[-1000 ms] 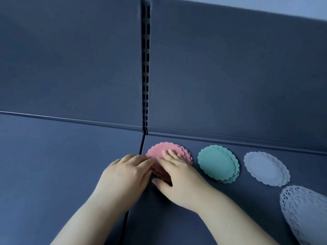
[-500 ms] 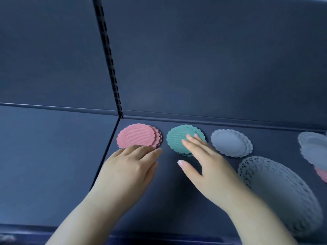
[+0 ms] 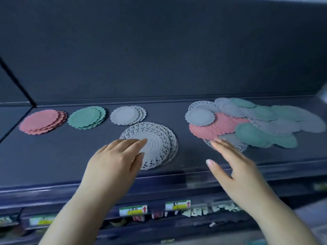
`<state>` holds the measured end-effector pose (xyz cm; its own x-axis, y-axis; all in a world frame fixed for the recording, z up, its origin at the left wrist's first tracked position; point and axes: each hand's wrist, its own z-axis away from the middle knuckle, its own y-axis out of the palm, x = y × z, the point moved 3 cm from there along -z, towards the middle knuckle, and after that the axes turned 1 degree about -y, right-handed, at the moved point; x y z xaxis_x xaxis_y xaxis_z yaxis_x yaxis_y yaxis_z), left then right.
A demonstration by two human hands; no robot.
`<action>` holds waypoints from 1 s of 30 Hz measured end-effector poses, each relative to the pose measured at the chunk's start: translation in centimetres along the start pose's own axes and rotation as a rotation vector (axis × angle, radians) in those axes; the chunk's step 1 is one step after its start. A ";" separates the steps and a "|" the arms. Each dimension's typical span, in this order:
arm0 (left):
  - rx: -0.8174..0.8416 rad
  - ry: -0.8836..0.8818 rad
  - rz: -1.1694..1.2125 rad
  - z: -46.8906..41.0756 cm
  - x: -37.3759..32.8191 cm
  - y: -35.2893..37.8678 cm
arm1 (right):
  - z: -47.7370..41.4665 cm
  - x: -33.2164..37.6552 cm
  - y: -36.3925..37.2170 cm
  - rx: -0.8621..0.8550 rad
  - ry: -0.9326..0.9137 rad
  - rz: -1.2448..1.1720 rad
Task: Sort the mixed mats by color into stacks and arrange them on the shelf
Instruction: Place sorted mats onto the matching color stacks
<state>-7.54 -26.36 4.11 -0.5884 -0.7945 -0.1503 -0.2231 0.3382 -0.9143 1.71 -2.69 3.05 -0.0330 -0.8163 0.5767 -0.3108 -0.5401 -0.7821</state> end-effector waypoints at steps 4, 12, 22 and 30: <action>-0.042 0.011 0.014 -0.5 -3.7 0.6 | 0.7 -2.5 -1.6 0.044 -0.004 -0.031; -0.029 0.056 -0.012 -3.6 -5.2 3.3 | -2.7 -5.6 -2.4 0.035 0.012 -0.011; -0.023 0.146 0.033 -8.3 -8.9 7.4 | -5.7 -10.5 -5.2 -0.001 0.055 0.008; 0.017 0.081 0.015 -11.0 -16.1 10.0 | -8.5 -18.4 -9.3 0.090 0.031 0.031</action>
<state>-8.84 -4.69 1.50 -0.6524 -0.7459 -0.1339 -0.2008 0.3405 -0.9185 -2.85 19.04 1.70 -0.0714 -0.8266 0.5583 -0.2223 -0.5324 -0.8168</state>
